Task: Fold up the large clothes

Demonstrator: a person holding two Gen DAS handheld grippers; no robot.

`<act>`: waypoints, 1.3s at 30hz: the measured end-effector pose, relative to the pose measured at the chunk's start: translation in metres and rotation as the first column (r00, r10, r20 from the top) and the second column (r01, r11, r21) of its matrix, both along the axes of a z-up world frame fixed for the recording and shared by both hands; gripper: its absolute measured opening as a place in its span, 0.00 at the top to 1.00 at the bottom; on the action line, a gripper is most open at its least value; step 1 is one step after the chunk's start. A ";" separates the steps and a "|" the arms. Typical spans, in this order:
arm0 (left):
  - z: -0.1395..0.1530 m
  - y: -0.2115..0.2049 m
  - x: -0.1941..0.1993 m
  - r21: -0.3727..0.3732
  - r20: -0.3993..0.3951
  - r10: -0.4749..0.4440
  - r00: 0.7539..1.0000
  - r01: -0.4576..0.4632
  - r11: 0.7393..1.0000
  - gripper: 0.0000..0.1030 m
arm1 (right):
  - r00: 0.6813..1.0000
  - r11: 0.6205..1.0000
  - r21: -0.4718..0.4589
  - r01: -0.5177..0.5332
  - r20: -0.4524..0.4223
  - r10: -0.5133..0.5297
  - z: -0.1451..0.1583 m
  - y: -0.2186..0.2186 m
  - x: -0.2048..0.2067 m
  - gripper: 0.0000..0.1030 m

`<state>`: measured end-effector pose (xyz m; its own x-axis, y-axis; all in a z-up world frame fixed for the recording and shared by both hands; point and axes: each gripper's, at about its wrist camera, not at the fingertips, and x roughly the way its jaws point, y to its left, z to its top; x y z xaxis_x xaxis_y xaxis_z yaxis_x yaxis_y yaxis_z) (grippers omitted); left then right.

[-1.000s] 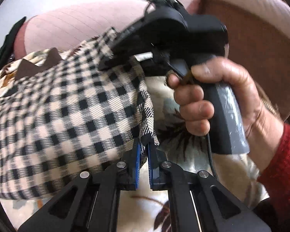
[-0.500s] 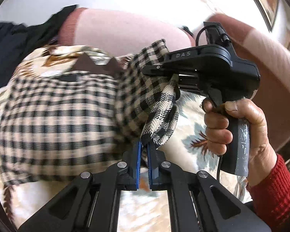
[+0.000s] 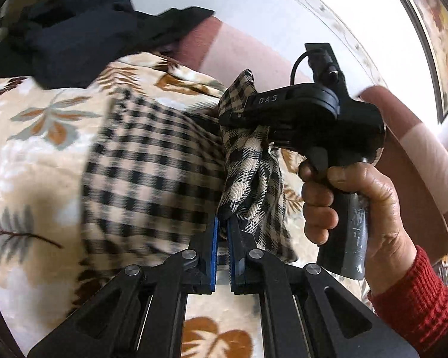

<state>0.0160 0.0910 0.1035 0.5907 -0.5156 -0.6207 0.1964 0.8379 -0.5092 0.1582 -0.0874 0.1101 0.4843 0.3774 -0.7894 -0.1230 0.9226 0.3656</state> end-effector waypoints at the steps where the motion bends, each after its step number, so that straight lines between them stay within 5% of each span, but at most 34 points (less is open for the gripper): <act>1: -0.001 0.007 0.000 -0.009 -0.003 0.007 1.000 -0.007 1.000 0.95 | 1.000 1.000 -0.012 -0.016 -0.001 0.016 0.000 0.010 0.002 0.88; 16: -0.021 0.072 -0.008 -0.029 -0.081 0.113 0.990 -0.116 0.993 0.95 | 0.995 0.985 -0.137 -0.101 -0.027 0.098 -0.030 0.107 0.023 0.88; 23: -0.030 0.080 -0.022 0.049 -0.085 0.148 0.985 -0.145 0.988 1.00 | 0.992 0.975 -0.178 -0.129 -0.029 0.126 -0.036 0.119 0.022 0.87; 28: -0.030 0.091 -0.024 0.040 -0.091 0.170 0.981 -0.167 0.985 1.00 | 0.984 0.968 -0.180 -0.177 -0.023 0.176 -0.023 0.125 0.012 0.74; 30: -0.021 0.099 -0.027 0.035 -0.064 0.192 0.979 -0.191 0.981 1.00 | 0.980 0.974 -0.118 -0.194 0.008 0.197 -0.006 0.118 0.002 0.60; 33: -0.015 0.108 -0.026 0.045 -0.035 0.229 0.973 -0.227 0.973 0.99 | 0.982 0.984 -0.019 -0.175 0.072 0.176 0.017 0.097 -0.015 0.57; 39: -0.026 0.128 -0.004 0.049 -0.118 0.276 0.954 -0.272 0.961 0.97 | 0.987 0.990 -0.070 -0.125 0.095 0.131 0.017 0.083 -0.046 0.57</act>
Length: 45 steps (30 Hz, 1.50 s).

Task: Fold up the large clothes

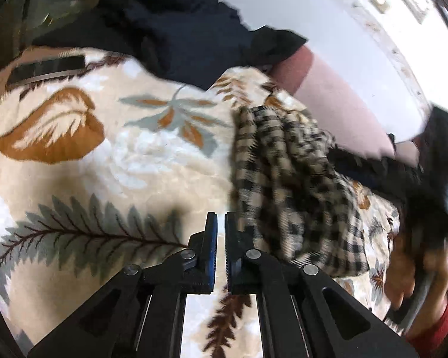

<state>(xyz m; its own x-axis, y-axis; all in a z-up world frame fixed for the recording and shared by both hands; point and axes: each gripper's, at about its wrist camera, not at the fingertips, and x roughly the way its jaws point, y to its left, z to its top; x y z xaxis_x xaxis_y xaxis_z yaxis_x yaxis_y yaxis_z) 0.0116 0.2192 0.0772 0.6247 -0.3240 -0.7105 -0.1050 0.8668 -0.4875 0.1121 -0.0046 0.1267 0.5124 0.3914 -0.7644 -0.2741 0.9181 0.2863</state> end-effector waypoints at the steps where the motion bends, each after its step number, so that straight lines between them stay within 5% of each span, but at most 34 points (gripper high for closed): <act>1: -0.002 0.003 0.003 -0.015 -0.012 0.003 1.000 -0.003 1.000 0.97 | 1.000 1.000 -0.021 -0.001 0.001 0.001 -0.005 0.003 -0.004 0.57; 7: 0.003 0.022 0.010 -0.041 -0.004 0.054 0.999 -0.054 0.998 0.97 | 0.996 0.981 -0.185 0.064 0.068 -0.052 -0.030 0.024 -0.006 0.49; 10: 0.008 0.026 0.011 -0.028 0.012 0.067 0.998 -0.067 0.997 0.97 | 0.991 0.941 -0.318 0.114 0.103 -0.086 -0.039 0.034 0.003 0.52; 11: 0.009 0.027 0.012 -0.021 0.018 0.069 0.997 -0.068 0.997 0.97 | 0.992 0.944 -0.311 0.114 0.087 -0.091 -0.042 0.033 0.005 0.77; 15: 0.012 0.032 0.018 0.008 0.027 0.068 0.997 -0.068 0.998 0.97 | 0.992 0.968 -0.219 0.121 0.065 -0.109 -0.035 0.025 0.004 0.89; 21: 0.015 0.048 0.040 0.037 0.040 0.092 0.995 -0.093 0.995 0.97 | 0.996 0.996 -0.005 0.087 -0.012 -0.087 -0.025 0.029 0.003 0.89; 26: 0.007 0.056 0.051 -0.013 0.009 0.108 0.994 -0.108 0.994 0.97 | 0.996 1.000 0.008 0.013 -0.094 -0.012 -0.057 0.054 0.004 0.87; 29: 0.004 0.050 0.052 -0.027 -0.001 0.080 0.997 -0.080 0.996 0.96 | 0.990 0.996 0.092 0.022 -0.139 -0.009 -0.071 0.045 0.009 0.84; 34: 0.003 0.041 0.044 -0.086 0.005 0.041 0.999 -0.040 0.995 0.79 | 0.989 0.980 0.199 -0.019 -0.143 0.048 -0.046 0.026 0.006 0.67; 37: 0.002 0.031 0.039 -0.146 0.017 -0.012 1.000 0.015 0.989 0.74 | 0.995 0.979 0.199 -0.036 -0.084 0.054 -0.022 0.020 0.001 0.66; 40: 0.003 0.015 0.033 -0.171 0.039 -0.066 0.997 0.072 0.983 0.68 | 0.999 0.995 0.092 -0.030 -0.025 0.033 -0.007 0.022 0.009 0.66; 45: -0.002 -0.024 0.030 -0.171 0.039 -0.174 0.984 0.178 0.969 0.66 | 0.992 0.995 -0.031 -0.092 -0.087 0.089 -0.013 0.050 0.046 0.66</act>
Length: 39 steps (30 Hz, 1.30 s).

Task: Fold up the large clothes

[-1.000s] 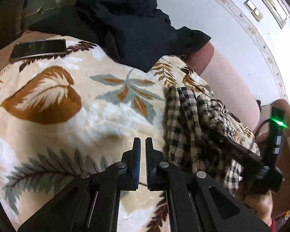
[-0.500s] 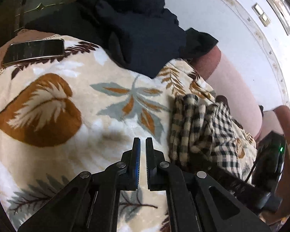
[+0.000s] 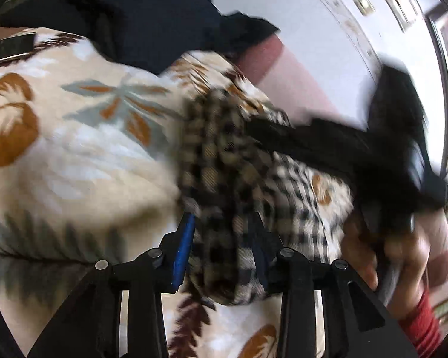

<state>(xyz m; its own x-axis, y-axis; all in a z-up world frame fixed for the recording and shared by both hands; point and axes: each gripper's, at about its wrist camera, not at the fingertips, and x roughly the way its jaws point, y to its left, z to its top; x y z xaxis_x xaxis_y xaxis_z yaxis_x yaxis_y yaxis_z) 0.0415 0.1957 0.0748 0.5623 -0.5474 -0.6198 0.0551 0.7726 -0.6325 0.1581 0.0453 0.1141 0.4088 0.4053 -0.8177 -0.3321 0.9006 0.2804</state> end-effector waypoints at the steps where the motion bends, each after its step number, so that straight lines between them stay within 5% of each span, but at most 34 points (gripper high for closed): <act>1: -0.001 -0.005 -0.001 0.014 -0.003 -0.009 1.000 0.009 1.000 0.66 | 0.999 0.998 -0.059 -0.018 -0.029 0.017 -0.007 0.011 0.009 0.66; 3: -0.005 -0.019 -0.001 0.064 -0.016 -0.031 0.999 0.032 0.997 0.66 | 0.997 0.987 -0.151 -0.059 -0.067 0.049 -0.020 0.026 0.022 0.75; 5: -0.011 -0.028 0.000 0.120 -0.047 -0.043 0.998 0.049 0.992 0.87 | 0.993 0.969 -0.235 -0.080 -0.099 0.058 -0.035 0.039 0.039 0.89; 8: -0.020 -0.033 0.004 0.151 -0.076 -0.036 0.996 0.047 0.987 0.89 | 0.992 0.954 -0.287 -0.082 -0.120 0.049 -0.053 0.052 0.061 0.90; 18: -0.024 -0.029 0.007 0.103 -0.125 -0.022 0.992 0.035 0.994 0.89 | 0.993 0.978 -0.207 -0.005 -0.115 -0.019 -0.052 0.042 0.094 0.91; 24: -0.012 -0.033 -0.007 0.168 -0.073 -0.015 0.997 0.027 0.985 0.87 | 0.994 0.990 -0.104 0.091 0.068 -0.084 0.018 -0.019 0.035 0.75; 27: -0.002 -0.031 -0.014 0.202 -0.034 0.003 0.999 0.004 0.979 0.87 | 0.984 0.982 -0.137 0.133 0.135 -0.114 0.033 -0.053 -0.012 0.75; 39: -0.005 -0.036 -0.011 0.344 -0.003 0.041 0.999 -0.037 0.938 0.87 | 0.965 0.959 -0.141 0.247 0.130 -0.230 -0.048 -0.139 -0.133 0.73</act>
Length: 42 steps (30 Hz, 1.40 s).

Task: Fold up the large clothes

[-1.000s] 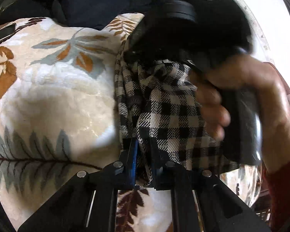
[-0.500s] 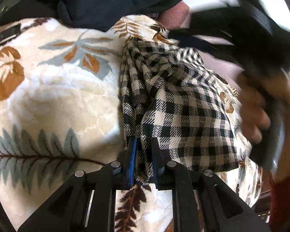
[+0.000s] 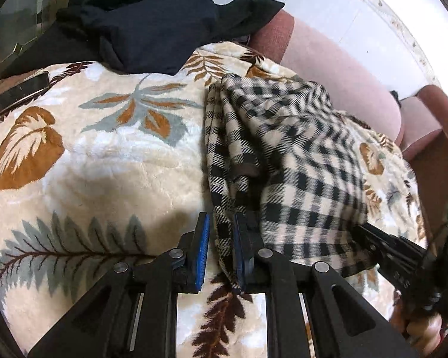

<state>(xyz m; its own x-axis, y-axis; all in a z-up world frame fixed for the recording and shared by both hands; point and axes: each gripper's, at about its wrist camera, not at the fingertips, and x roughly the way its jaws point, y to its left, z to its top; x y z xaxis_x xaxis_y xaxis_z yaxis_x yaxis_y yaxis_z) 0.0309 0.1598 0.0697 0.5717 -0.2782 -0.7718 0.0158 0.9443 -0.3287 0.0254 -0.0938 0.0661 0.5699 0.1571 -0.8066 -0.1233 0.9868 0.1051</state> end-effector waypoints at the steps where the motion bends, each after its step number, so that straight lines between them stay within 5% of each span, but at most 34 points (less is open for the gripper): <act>1: 0.000 0.000 -0.002 0.007 0.000 0.002 1.000 -0.002 1.000 0.87 | 1.000 1.000 0.003 0.004 0.004 -0.004 -0.001 -0.002 -0.004 0.73; 6: 0.006 -0.001 -0.003 -0.008 0.014 0.008 1.000 -0.008 1.000 0.86 | 1.000 0.998 0.060 0.017 0.011 -0.018 0.005 -0.011 -0.015 0.70; 10: 0.009 0.002 0.001 -0.007 0.028 0.037 0.999 -0.037 0.999 0.66 | 0.997 0.994 0.100 0.046 0.049 -0.051 0.018 -0.023 -0.018 0.63; 13: 0.009 0.005 0.007 -0.020 0.022 0.053 0.998 -0.052 0.998 0.62 | 0.996 0.986 0.151 0.068 0.054 -0.077 0.021 -0.037 -0.012 0.52; 20: 0.003 0.019 0.031 -0.240 0.013 0.024 1.000 -0.021 0.970 0.34 | 0.995 0.954 0.285 0.091 0.012 -0.098 0.010 -0.060 0.030 0.35; 26: -0.010 0.011 0.059 -0.251 0.007 -0.034 0.999 0.035 0.967 0.30 | 0.994 0.887 0.450 0.106 -0.053 -0.092 -0.014 -0.073 0.079 0.34; 31: -0.032 0.003 0.078 -0.356 -0.030 -0.085 0.996 0.069 0.932 0.25 | 0.996 0.843 0.533 0.074 -0.081 -0.037 -0.030 -0.069 0.117 0.29; 34: -0.032 -0.010 0.083 -0.327 -0.030 -0.117 0.993 0.101 0.940 0.25 | 0.993 0.824 0.561 0.079 -0.119 -0.014 -0.043 -0.063 0.141 0.25; 36: -0.025 -0.023 0.083 -0.305 -0.011 -0.152 0.988 0.142 0.942 0.48 | 0.988 0.789 0.605 0.108 -0.157 -0.015 -0.050 -0.063 0.149 0.43; 39: -0.005 -0.037 0.076 -0.271 0.032 -0.172 0.984 0.175 0.947 0.62 | 0.990 0.762 0.641 0.095 -0.144 -0.002 -0.041 -0.068 0.146 0.66; 42: 0.020 -0.056 0.062 -0.281 0.097 -0.233 0.968 0.251 0.926 0.68 | 0.997 0.767 0.639 0.061 -0.083 -0.010 -0.018 -0.083 0.127 0.69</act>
<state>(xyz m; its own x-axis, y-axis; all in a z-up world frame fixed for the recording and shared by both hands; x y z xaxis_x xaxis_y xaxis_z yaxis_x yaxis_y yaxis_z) 0.0930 0.1039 0.0898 0.5022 -0.6195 -0.6033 0.2607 0.7737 -0.5775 0.1523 -0.1763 0.0477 0.5312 0.6325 -0.5638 -0.0571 0.6906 0.7210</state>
